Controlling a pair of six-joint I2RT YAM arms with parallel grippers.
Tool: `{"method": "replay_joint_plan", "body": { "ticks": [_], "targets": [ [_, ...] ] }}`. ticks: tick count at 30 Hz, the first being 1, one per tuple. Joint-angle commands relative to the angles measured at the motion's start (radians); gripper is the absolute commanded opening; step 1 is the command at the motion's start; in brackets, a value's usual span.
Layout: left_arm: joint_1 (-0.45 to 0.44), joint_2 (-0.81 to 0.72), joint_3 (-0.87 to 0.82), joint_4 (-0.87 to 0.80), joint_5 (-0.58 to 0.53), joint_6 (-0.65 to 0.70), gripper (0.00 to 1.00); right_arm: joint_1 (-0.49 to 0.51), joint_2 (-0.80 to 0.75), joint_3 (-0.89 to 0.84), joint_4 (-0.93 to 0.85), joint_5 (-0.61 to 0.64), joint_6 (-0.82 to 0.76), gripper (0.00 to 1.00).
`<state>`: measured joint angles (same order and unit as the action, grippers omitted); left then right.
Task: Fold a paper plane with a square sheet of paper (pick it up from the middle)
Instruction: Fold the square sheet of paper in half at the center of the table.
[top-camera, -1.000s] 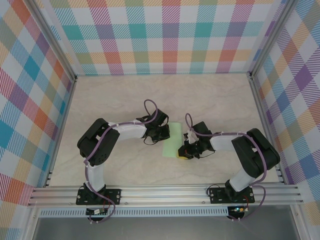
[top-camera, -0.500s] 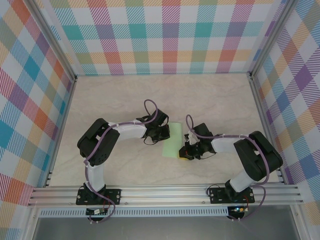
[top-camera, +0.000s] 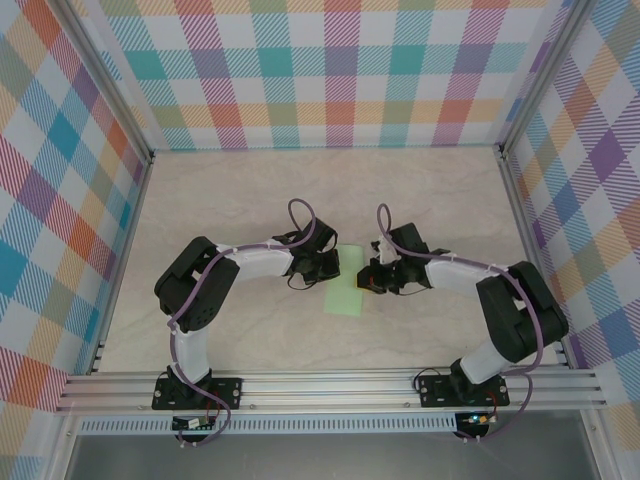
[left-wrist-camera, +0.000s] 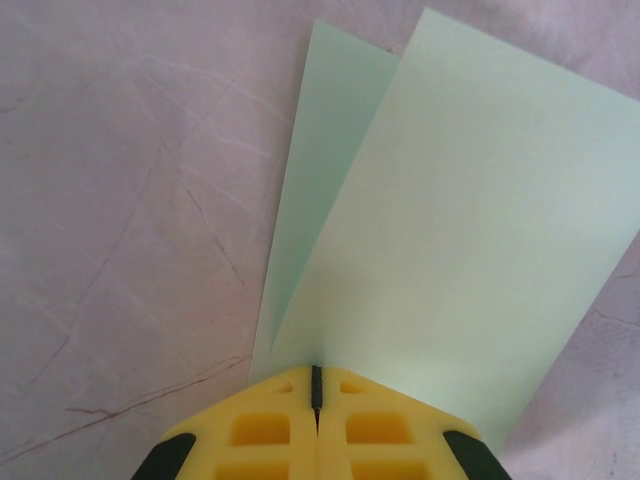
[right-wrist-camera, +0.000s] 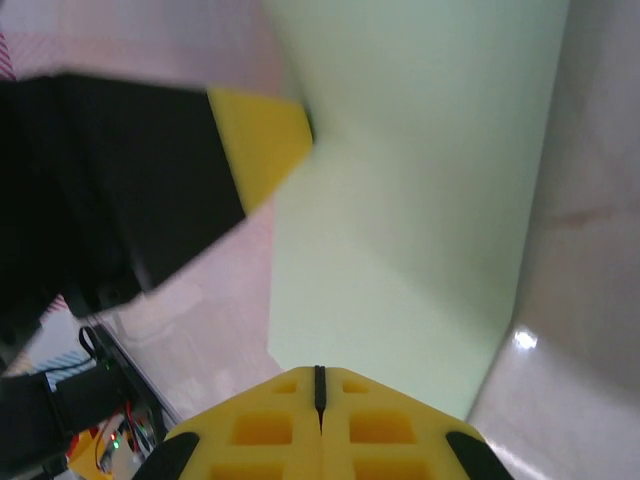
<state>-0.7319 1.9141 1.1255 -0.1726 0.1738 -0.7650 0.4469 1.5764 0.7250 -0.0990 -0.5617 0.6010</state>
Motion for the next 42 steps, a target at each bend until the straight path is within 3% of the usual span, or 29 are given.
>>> {"method": "replay_joint_plan", "body": {
  "ticks": [1,10,15,21,35,42],
  "targets": [
    [-0.018,0.047,-0.021,-0.134,-0.028,0.022,0.00,-0.014,0.076,0.024,0.032,-0.033,-0.004,0.00],
    [-0.018,0.053,-0.018,-0.140,-0.031,0.026,0.00,-0.030,0.163,-0.043,0.084,0.015,-0.013,0.00],
    [-0.018,0.055,-0.016,-0.144,-0.033,0.028,0.00,-0.032,0.155,-0.052,0.094,-0.021,0.003,0.00],
    [-0.017,0.054,-0.015,-0.148,-0.035,0.030,0.00,-0.056,0.066,0.013,0.066,-0.042,0.008,0.00],
    [-0.018,0.052,-0.018,-0.158,-0.037,0.034,0.00,-0.094,0.231,0.061,0.061,0.015,-0.030,0.00],
    [-0.018,0.048,-0.016,-0.173,-0.045,0.038,0.00,-0.098,0.156,0.116,-0.007,0.005,-0.046,0.00]
  ]
}}
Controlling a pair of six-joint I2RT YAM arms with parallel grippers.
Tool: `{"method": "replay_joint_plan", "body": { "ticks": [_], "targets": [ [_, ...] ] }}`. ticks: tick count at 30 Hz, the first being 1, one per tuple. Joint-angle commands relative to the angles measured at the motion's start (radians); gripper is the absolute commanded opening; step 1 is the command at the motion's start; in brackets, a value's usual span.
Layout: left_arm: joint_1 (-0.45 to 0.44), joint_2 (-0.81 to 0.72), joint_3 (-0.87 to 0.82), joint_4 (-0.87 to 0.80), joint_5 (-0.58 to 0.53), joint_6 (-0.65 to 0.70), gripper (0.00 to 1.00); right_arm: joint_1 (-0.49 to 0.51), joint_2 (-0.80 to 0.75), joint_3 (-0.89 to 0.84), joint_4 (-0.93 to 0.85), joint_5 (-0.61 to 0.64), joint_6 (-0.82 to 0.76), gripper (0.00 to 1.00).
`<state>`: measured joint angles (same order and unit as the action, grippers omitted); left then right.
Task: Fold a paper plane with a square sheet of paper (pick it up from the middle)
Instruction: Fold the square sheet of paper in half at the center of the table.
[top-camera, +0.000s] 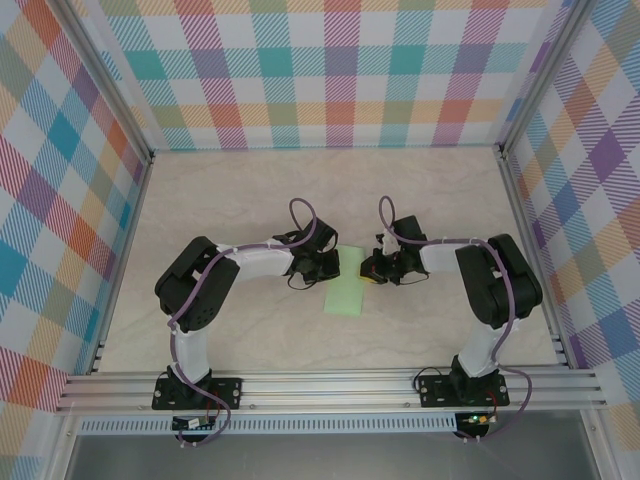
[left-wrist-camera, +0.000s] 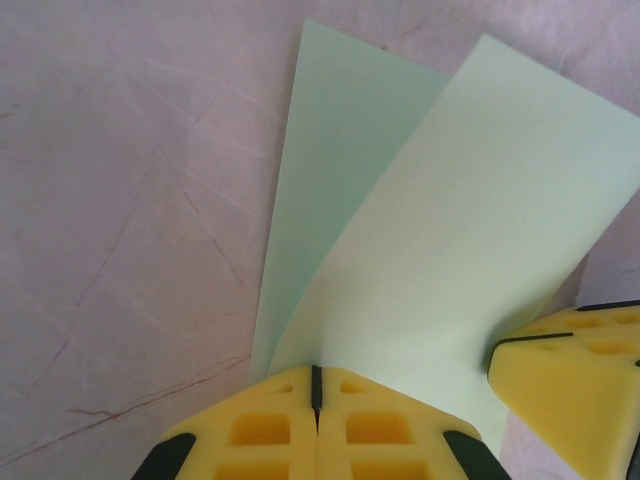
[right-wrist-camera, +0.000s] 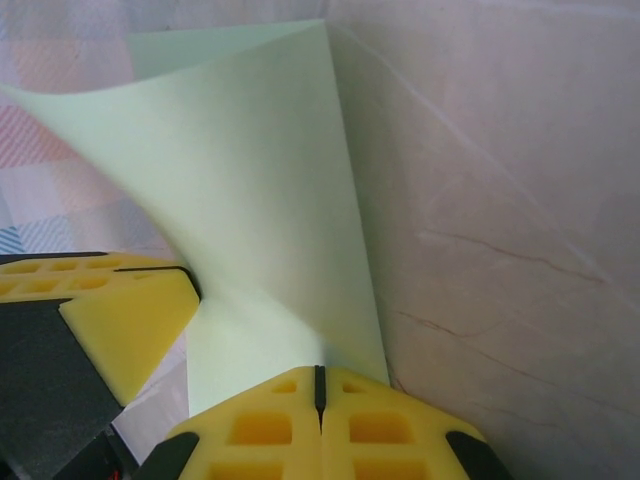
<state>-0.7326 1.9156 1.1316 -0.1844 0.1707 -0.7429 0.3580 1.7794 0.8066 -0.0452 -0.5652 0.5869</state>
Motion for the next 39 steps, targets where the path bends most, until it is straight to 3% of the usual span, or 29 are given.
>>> {"method": "replay_joint_plan", "body": {
  "ticks": [1,11,18,28,39],
  "targets": [
    [-0.017,0.046,-0.021,-0.161,-0.042,0.015,0.00,-0.011,-0.059,0.044,-0.065,0.002,-0.034,0.00],
    [-0.016,0.045,-0.018,-0.168,-0.044,0.019,0.00,-0.039,0.041,0.128,-0.068,-0.032,-0.048,0.00],
    [-0.017,0.045,-0.018,-0.179,-0.049,0.025,0.00,-0.048,0.110,0.118,-0.068,0.009,-0.053,0.00],
    [-0.017,0.051,-0.016,-0.180,-0.051,0.027,0.00,-0.052,0.045,0.198,-0.134,-0.020,-0.072,0.00],
    [-0.016,0.045,-0.018,-0.178,-0.050,0.029,0.00,-0.070,0.165,0.235,-0.137,0.030,-0.084,0.00]
  ]
}}
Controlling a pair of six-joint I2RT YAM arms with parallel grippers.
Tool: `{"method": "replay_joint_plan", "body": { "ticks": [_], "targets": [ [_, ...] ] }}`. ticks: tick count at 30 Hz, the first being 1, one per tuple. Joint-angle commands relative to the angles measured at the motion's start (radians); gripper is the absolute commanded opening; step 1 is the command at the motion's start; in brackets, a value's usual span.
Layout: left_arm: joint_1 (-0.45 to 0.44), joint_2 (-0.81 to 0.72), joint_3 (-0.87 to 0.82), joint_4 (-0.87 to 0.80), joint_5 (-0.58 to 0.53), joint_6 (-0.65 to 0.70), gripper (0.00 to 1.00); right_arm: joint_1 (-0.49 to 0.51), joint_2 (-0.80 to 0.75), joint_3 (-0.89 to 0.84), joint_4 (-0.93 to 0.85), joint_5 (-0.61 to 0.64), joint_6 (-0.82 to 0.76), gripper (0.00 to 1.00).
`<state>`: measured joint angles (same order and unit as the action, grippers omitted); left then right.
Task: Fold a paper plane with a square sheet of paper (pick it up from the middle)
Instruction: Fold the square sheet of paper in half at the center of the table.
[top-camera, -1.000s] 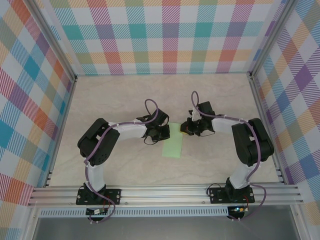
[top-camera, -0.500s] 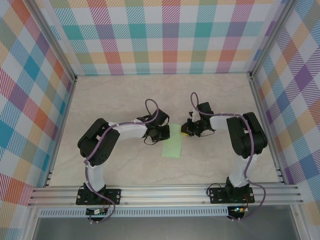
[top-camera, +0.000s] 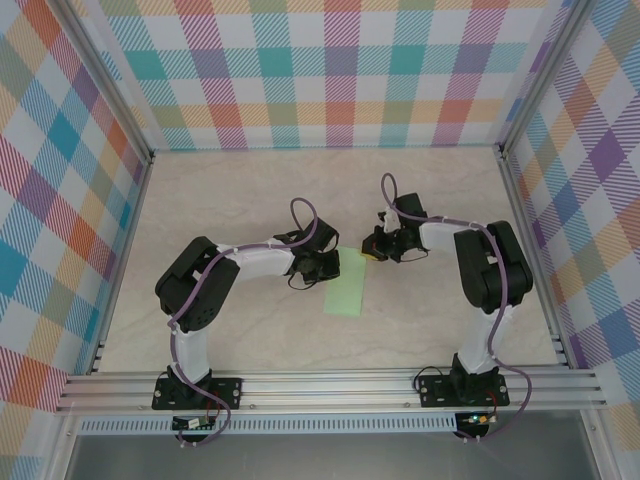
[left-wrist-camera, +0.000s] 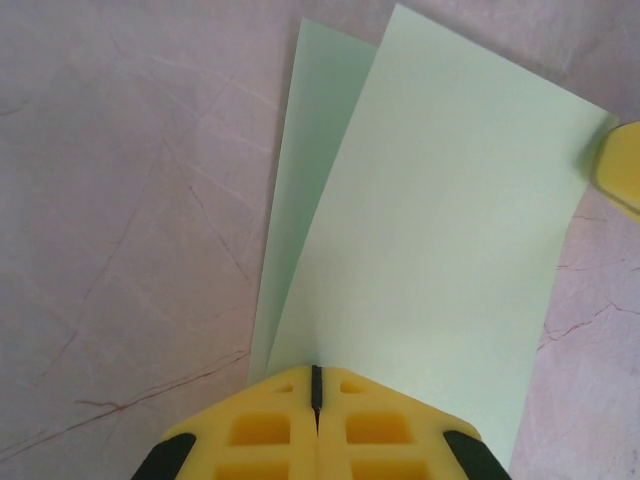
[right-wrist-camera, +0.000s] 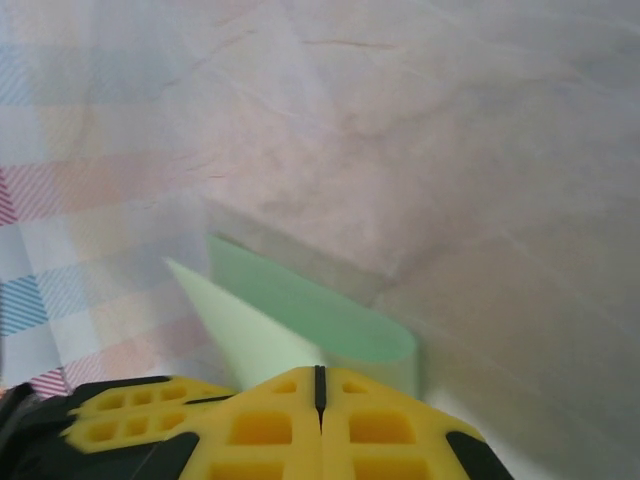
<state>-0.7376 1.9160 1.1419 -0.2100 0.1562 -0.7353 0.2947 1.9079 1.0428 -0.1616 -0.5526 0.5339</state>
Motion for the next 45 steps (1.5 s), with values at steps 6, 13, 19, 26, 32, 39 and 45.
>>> {"method": "replay_joint_plan", "body": {
  "ticks": [6,13,19,26,32,39,45],
  "targets": [
    [-0.012,0.046,-0.032,-0.154,-0.040,0.022,0.00,-0.011,0.031,0.024,-0.052,0.003,-0.042,0.00],
    [-0.012,0.043,-0.033,-0.152,-0.040,0.024,0.00,-0.028,0.001,0.087,-0.068,-0.046,-0.030,0.00],
    [-0.012,0.044,-0.028,-0.153,-0.038,0.024,0.00,-0.031,0.056,0.099,-0.069,-0.056,-0.035,0.00],
    [-0.013,0.043,-0.031,-0.154,-0.040,0.024,0.00,-0.031,0.103,0.073,-0.070,-0.017,-0.038,0.00],
    [-0.012,0.036,-0.031,-0.160,-0.041,0.023,0.00,-0.031,0.090,0.097,-0.112,0.007,-0.056,0.00],
    [-0.011,0.034,-0.030,-0.161,-0.043,0.024,0.00,-0.031,0.001,0.106,-0.103,-0.098,-0.054,0.00],
    [-0.013,0.034,-0.024,-0.163,-0.042,0.022,0.00,-0.031,0.072,0.089,-0.080,-0.085,-0.042,0.00]
  ]
}}
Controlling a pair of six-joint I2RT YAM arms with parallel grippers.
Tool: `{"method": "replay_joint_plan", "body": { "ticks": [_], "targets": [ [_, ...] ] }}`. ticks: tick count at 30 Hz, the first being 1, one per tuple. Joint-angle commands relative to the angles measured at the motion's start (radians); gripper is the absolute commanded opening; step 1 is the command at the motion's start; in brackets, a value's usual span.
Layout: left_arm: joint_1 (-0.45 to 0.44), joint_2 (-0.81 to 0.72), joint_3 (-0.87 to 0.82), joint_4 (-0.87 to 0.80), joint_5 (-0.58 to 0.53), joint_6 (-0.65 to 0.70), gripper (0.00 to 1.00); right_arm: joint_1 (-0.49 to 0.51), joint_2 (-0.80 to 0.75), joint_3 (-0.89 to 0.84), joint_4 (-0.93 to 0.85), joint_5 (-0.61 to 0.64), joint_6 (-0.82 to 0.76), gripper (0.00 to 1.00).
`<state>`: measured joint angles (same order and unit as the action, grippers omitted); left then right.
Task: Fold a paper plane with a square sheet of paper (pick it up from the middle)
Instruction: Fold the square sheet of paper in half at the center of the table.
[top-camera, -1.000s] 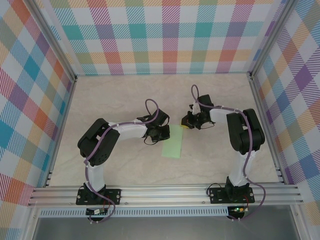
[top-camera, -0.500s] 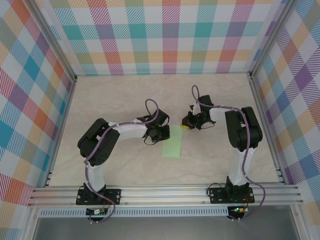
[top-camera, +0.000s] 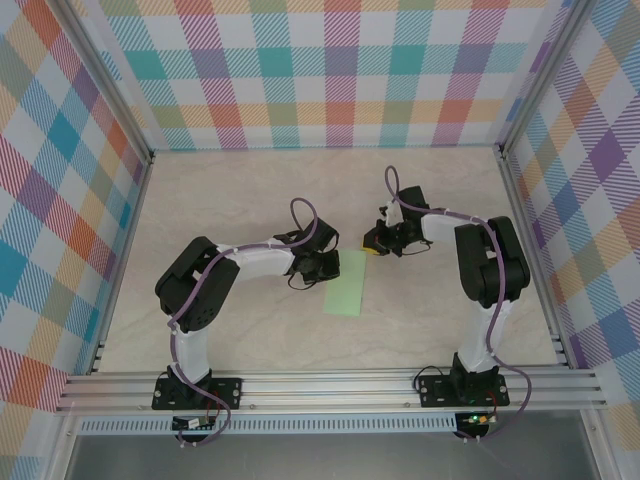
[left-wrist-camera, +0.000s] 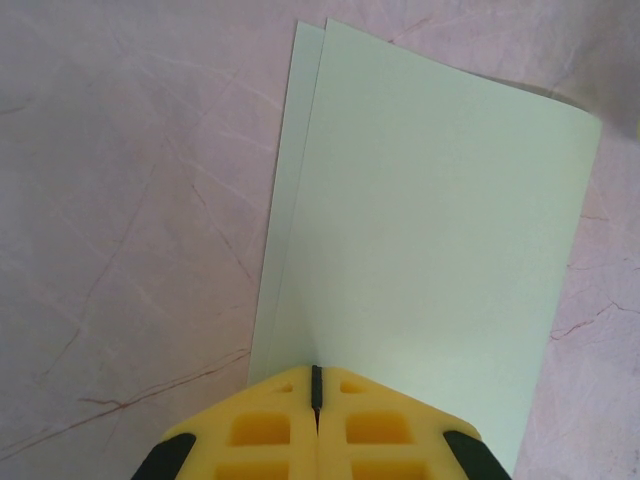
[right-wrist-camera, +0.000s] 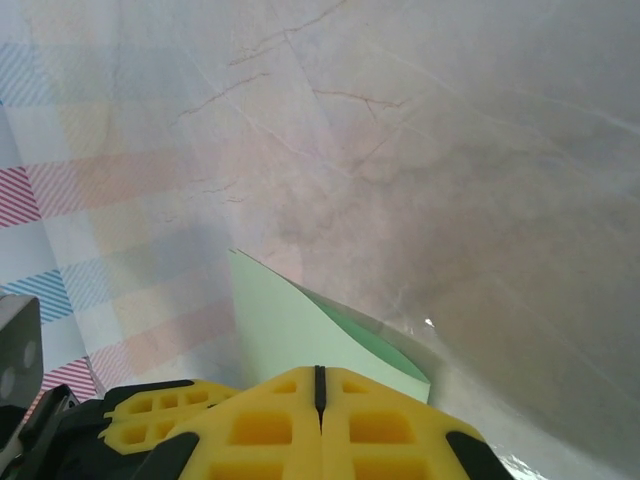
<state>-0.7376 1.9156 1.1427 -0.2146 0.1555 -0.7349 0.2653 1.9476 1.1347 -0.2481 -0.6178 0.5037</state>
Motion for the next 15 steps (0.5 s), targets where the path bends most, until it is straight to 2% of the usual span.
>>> {"method": "replay_joint_plan", "body": {
  "ticks": [1,8,15],
  "targets": [
    [-0.013,0.035,-0.024,-0.160,-0.042,0.023,0.00,-0.001,0.041,-0.008,0.010,-0.008,-0.011,0.00],
    [-0.014,0.033,-0.025,-0.161,-0.042,0.023,0.00,-0.001,0.075,-0.009,-0.027,0.080,-0.028,0.00],
    [-0.017,0.031,-0.026,-0.162,-0.046,0.021,0.00,-0.002,-0.045,-0.026,-0.043,0.008,-0.028,0.00]
  ]
}}
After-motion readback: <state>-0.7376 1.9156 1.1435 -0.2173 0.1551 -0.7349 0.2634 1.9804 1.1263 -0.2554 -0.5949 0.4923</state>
